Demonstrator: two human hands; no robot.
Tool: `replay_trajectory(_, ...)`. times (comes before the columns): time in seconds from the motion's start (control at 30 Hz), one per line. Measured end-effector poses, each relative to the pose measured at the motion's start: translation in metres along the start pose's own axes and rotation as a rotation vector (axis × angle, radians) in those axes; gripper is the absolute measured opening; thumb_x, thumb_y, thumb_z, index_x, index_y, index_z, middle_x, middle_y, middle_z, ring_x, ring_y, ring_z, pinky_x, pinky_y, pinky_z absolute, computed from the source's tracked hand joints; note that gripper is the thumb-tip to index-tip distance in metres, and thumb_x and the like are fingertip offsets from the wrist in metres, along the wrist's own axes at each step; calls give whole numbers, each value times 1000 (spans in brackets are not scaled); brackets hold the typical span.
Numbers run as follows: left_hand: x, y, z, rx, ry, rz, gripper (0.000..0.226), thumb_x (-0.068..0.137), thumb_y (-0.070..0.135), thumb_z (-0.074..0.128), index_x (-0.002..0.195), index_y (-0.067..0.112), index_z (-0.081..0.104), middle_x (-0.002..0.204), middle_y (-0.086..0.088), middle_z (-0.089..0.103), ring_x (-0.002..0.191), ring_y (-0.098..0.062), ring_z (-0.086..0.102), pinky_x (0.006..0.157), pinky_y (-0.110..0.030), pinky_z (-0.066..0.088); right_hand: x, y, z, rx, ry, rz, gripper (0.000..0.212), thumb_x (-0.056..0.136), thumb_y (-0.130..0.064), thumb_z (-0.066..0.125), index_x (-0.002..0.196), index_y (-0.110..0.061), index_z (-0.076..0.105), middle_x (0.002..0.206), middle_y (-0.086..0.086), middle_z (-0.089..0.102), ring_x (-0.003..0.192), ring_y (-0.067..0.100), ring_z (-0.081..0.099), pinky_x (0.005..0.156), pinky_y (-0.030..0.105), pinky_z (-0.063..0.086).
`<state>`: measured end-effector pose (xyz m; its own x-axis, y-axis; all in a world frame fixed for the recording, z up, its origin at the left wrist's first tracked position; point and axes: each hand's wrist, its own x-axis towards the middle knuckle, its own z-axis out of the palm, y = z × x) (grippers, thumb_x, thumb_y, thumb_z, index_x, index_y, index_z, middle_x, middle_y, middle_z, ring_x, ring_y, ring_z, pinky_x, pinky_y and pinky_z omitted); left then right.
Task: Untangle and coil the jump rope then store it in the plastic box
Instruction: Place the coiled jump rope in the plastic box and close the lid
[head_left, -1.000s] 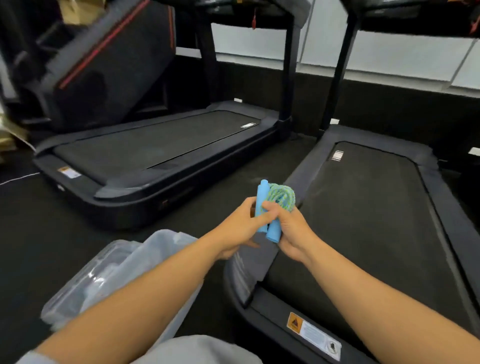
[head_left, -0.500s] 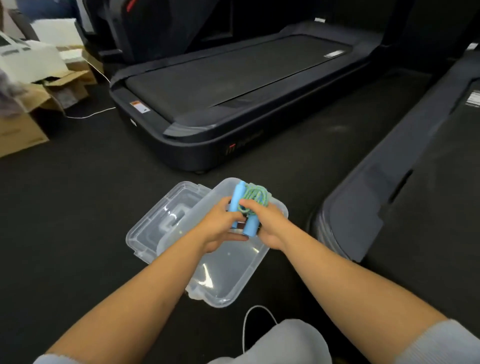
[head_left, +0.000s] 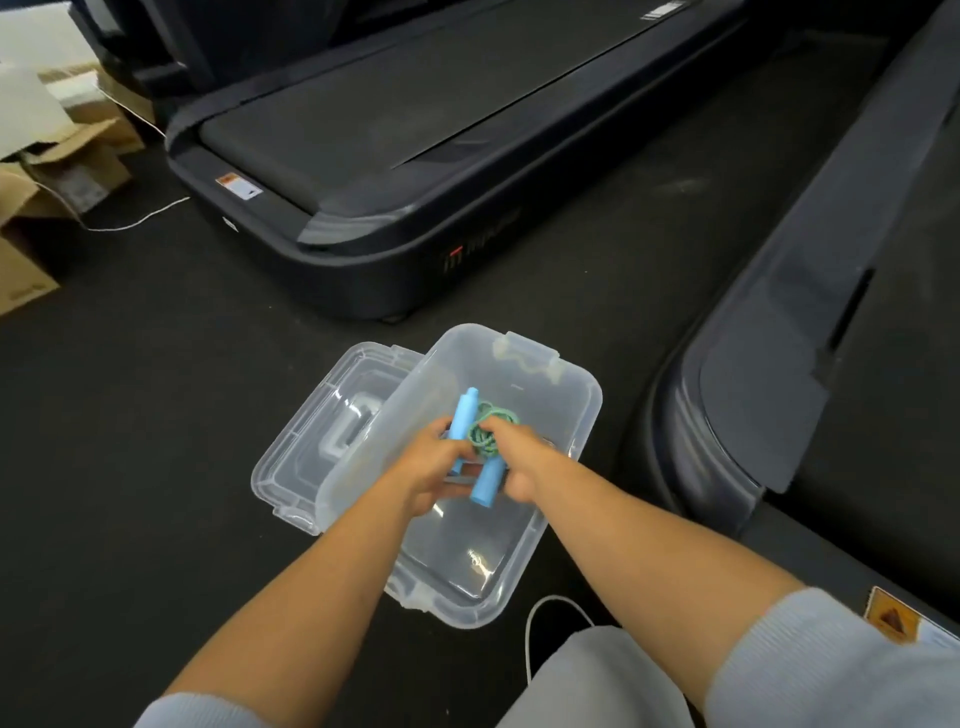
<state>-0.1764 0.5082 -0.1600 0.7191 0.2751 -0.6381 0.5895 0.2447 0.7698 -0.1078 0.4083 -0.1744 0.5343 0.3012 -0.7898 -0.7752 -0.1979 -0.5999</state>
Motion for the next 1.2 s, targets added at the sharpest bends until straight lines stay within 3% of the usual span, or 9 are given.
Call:
replay_trajectory(0.23,25,-19,2,198,36,-121,41,90,-9,51,124,13,56,94,-9,65,81,-26,68,84,-54,62,14,7,-3,-67,59,66,14,101,-18,49,96,-13,61,119,17,71,113,38,71,98,55,57)
replay_trajectory(0.37,36,-32,4,352,58,-204,34,91,-7,55,119,13,56,97,-10,62,87,-28,61,96,-57,56,12,9,-2,-141,100,78,13,99,-11,46,98,-9,59,93,14,58,85,30,62,78,38,54)
replay_trajectory(0.57,44,-40,-2,499,123,-241,41,92,3,67,131,0,55,106,-21,60,97,-36,59,82,-47,55,4,9,-7,-166,129,102,24,106,-13,46,127,-5,54,125,19,49,131,39,51,108,50,43)
replay_trajectory(0.63,42,-37,-6,585,145,-217,43,91,6,70,131,-3,56,112,-21,60,94,-34,59,76,-42,52,1,6,-8,-150,108,103,25,105,-12,47,128,-3,55,129,20,52,129,38,53,108,49,44)
replay_trajectory(0.73,33,-26,-14,745,180,-142,41,90,10,69,126,-7,59,103,-18,58,86,-31,55,65,-33,45,-7,0,-8,-126,80,89,14,103,-11,45,101,-5,58,102,16,57,108,33,63,102,44,50)
replay_trajectory(0.8,23,-13,-19,797,181,-70,40,89,10,70,124,-6,62,103,-17,60,87,-31,58,67,-32,47,-12,-5,-6,-123,47,73,20,100,-15,48,112,-5,60,111,18,62,108,34,64,99,43,54)
replay_trajectory(0.93,-10,17,-46,519,206,120,36,92,2,66,128,0,64,114,-17,71,107,-36,70,93,-43,58,-20,-14,-8,-78,-35,75,37,105,-23,51,140,-10,49,144,20,51,128,37,56,111,48,47)
replay_trajectory(1.03,-32,33,-80,309,379,240,15,94,-1,64,108,1,71,96,-19,74,87,-33,73,84,-43,62,-26,-15,-15,-63,-53,50,39,106,-19,52,143,-9,48,147,21,50,119,34,58,105,44,50)
replay_trajectory(1.2,-24,-1,-147,78,715,222,11,89,-1,63,87,0,74,77,-15,67,65,-21,59,66,-35,56,-34,-13,-17,-61,-81,33,33,105,-19,53,136,-7,53,151,24,48,138,37,51,97,40,50)
